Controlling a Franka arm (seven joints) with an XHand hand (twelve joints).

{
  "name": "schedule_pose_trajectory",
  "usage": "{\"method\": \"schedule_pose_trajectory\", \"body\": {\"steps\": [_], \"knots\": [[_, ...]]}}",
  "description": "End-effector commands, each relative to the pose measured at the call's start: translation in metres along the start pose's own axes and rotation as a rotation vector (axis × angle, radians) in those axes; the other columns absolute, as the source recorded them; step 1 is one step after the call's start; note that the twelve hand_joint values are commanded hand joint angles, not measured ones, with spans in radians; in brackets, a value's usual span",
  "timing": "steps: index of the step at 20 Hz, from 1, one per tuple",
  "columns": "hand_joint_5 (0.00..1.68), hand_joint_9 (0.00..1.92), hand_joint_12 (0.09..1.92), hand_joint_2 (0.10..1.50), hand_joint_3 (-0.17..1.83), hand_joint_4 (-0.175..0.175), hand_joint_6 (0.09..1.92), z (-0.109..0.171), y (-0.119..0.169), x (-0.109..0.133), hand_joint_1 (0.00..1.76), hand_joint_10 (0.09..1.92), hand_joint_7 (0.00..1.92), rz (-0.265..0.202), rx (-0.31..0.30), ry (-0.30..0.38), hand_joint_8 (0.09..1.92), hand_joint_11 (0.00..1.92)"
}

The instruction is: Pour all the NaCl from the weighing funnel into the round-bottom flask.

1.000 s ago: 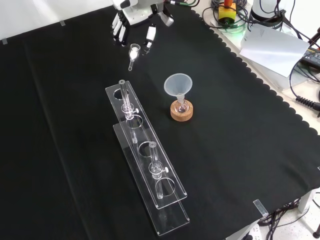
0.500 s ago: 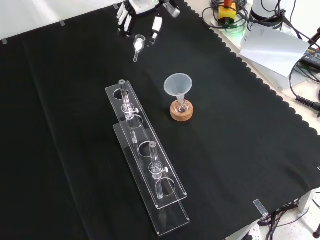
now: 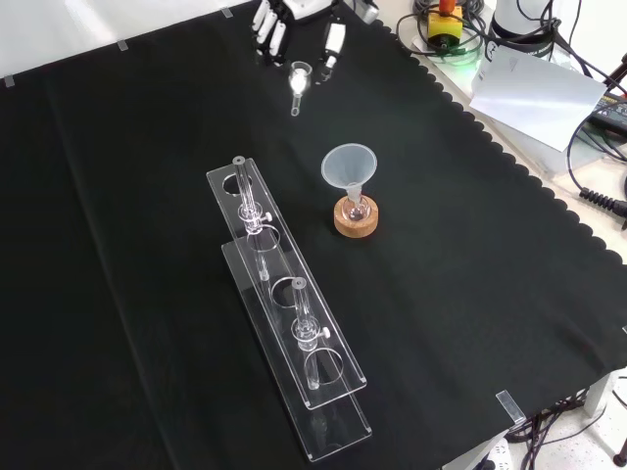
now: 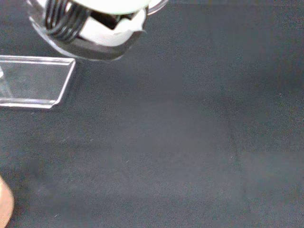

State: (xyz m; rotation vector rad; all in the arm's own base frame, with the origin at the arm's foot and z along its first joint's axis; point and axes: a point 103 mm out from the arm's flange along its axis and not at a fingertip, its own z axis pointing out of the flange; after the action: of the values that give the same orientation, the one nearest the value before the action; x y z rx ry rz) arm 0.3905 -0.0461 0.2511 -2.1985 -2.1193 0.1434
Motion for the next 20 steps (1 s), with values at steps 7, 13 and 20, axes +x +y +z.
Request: {"method": "schedule_pose_trajectory", "body": {"steps": [7, 13, 20], "knots": [[1.18, 1.06, 1.09, 0.67, 0.71, 0.175, 0.86, -0.006, -0.029, 0.032, 1.10, 0.35, 0.71, -0.077, 0.041, -0.002, 0.59, 0.80], [1.18, 1.06, 1.09, 0.67, 0.71, 0.175, 0.86, -0.005, -0.026, 0.047, 1.10, 0.35, 0.70, -0.107, 0.065, -0.049, 0.59, 0.80], [1.18, 1.06, 1.09, 0.67, 0.71, 0.175, 0.86, -0.006, -0.018, 0.051, 1.10, 0.35, 0.70, -0.138, 0.104, -0.086, 0.59, 0.80]]}}
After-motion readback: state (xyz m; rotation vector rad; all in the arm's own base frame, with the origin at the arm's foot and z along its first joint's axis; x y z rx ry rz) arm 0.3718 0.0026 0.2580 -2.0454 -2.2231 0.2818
